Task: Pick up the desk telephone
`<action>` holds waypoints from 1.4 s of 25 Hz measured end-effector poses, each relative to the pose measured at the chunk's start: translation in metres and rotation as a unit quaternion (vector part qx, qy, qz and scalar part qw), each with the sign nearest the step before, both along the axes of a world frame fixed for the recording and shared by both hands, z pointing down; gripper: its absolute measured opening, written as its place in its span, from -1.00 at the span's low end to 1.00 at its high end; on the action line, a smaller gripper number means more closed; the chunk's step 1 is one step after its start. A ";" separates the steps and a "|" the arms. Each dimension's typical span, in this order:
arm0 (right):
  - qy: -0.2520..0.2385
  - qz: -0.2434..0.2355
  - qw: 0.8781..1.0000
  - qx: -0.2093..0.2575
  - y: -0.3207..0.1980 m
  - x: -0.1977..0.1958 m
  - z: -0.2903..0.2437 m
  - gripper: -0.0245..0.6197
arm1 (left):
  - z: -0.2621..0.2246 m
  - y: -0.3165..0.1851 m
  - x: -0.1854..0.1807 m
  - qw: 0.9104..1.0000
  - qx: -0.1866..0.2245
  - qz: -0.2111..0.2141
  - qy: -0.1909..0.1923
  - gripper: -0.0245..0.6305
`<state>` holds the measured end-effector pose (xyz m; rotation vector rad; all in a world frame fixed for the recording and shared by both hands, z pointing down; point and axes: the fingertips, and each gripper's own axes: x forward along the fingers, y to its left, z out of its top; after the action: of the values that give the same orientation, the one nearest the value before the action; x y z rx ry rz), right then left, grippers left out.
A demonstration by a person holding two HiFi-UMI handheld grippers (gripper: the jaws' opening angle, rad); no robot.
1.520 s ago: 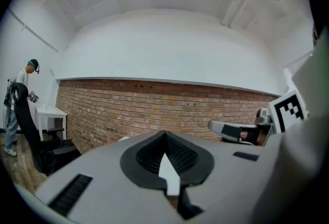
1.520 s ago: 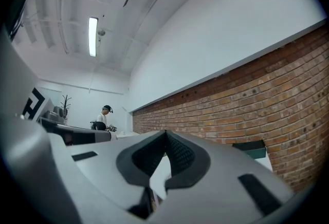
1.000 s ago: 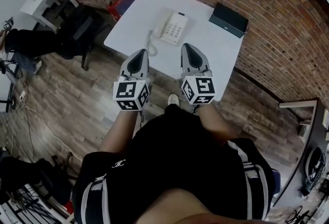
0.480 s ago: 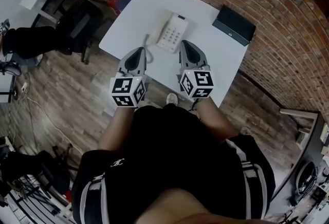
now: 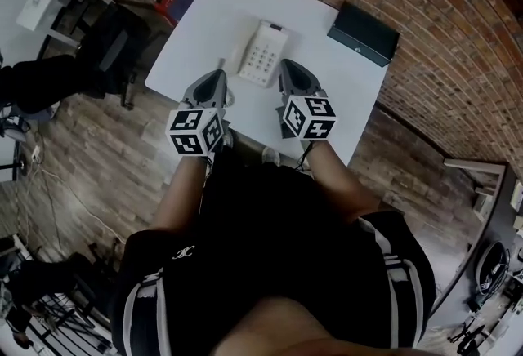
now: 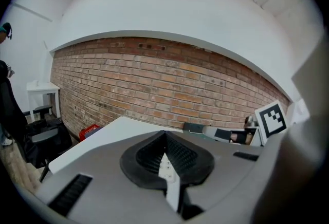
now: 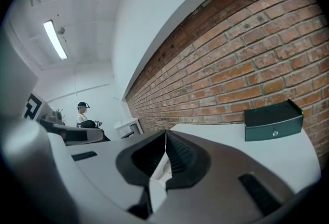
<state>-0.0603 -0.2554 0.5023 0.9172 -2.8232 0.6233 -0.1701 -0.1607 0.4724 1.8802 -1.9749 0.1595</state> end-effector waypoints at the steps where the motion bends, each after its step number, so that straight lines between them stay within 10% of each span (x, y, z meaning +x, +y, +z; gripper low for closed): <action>1: 0.002 0.006 1.000 -0.004 -0.005 0.000 0.004 -0.93 | 0.003 -0.005 -0.003 1.000 -0.003 0.006 0.005 -0.92; 15: 0.039 0.088 0.992 -0.087 -0.053 -0.020 0.072 -0.92 | 0.069 -0.077 -0.061 0.988 -0.088 0.106 0.076 -0.92; 25: 0.047 0.078 0.980 -0.174 -0.081 -0.039 0.126 -0.53 | 0.135 -0.125 -0.075 0.937 -0.151 0.208 0.238 -0.08; 35: 0.021 0.109 0.955 -0.275 -0.098 -0.049 0.178 -0.27 | 0.180 -0.164 -0.083 0.888 -0.192 0.260 0.327 0.09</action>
<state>-0.1096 -0.3536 0.6799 1.0994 -2.3139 1.3098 -0.2531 -0.3249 0.6523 1.8213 -0.8994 0.0457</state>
